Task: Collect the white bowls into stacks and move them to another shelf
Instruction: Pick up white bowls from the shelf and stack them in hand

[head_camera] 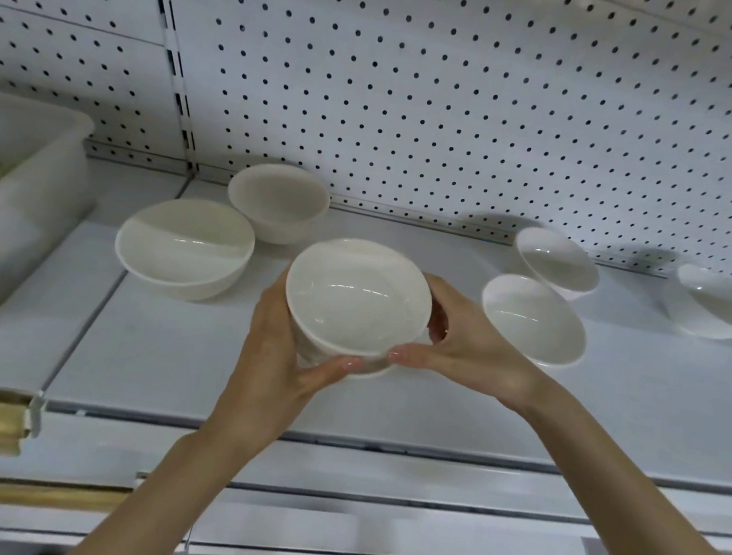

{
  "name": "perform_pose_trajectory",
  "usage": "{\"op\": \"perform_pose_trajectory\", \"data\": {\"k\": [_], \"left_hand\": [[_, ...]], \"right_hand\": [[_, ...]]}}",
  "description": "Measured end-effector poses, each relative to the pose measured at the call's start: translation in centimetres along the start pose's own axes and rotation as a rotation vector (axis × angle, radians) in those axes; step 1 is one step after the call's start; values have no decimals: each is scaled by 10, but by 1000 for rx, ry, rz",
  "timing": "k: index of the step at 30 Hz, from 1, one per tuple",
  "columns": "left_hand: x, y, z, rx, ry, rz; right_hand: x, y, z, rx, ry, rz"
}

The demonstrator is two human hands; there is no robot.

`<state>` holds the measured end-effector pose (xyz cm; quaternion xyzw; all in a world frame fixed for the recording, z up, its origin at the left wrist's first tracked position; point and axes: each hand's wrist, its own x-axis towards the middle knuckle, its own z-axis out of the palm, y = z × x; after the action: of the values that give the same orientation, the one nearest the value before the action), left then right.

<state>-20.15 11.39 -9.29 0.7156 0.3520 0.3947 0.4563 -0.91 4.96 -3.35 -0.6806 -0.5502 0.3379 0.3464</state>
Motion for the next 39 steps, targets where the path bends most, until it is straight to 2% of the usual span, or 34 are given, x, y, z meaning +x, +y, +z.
{"op": "perform_pose_trajectory", "data": {"k": [4, 11, 16, 27, 39], "left_hand": [[-6, -5, 3, 12, 1, -5], [-6, -10, 5, 32, -2, -11], [-7, -8, 8, -45, 2, -44], [-38, 21, 44, -114, -13, 4], [-63, 68, 147, -181, -104, 160]], "right_hand": [[-3, 9, 1, -74, 5, 39], [-4, 16, 6, 90, -41, 39], [-4, 24, 13, 174, -54, 32], [-64, 36, -11, 192, 77, 18], [-169, 66, -94, 182, 273, 45]]}}
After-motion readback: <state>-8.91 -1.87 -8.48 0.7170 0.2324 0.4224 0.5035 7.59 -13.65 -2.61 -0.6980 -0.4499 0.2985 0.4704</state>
